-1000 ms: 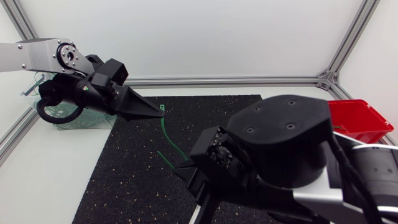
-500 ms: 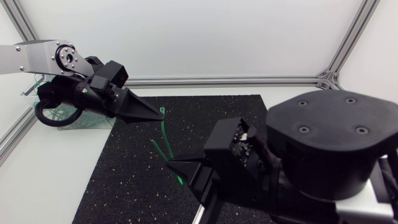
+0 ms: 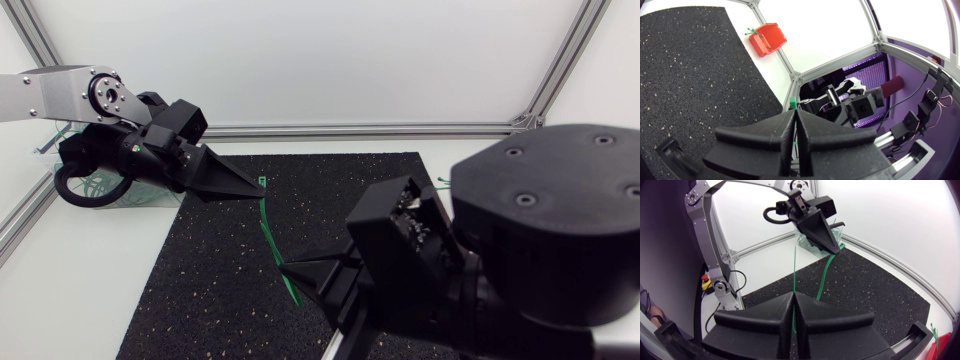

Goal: Take a green cable tie from the red box, thread the tail through the head to close it, then place it in the transparent bin on the left.

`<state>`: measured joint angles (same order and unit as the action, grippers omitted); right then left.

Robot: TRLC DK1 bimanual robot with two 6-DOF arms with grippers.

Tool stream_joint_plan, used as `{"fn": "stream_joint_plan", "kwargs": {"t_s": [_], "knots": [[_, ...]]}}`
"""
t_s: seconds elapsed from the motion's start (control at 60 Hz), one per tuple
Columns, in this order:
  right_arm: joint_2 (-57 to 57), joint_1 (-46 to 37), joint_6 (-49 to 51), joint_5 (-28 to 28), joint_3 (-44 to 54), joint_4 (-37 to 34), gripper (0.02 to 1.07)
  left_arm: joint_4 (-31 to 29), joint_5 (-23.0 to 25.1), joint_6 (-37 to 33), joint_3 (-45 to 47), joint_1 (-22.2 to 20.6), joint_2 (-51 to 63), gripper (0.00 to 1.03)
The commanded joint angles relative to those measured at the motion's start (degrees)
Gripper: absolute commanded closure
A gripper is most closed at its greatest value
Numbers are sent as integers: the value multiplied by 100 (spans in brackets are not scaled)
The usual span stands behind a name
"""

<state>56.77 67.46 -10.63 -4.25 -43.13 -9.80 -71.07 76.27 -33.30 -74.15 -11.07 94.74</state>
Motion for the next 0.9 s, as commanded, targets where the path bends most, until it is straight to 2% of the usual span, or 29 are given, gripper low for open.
{"fn": "stream_joint_plan", "kwargs": {"t_s": [0.0, 0.5, 0.883], "knots": [[-70, 13, -264, 47, -433, -189, 102, -21, 72, -186, 164, -62, -157, 100], [185, -119, -1213, 47, -1303, -1006, 102, 401, 99, -186, 401, -88, -606, 100], [220, -93, -2039, 364, -1531, -988, 102, 568, 204, -186, 542, -97, -808, 100]]}}
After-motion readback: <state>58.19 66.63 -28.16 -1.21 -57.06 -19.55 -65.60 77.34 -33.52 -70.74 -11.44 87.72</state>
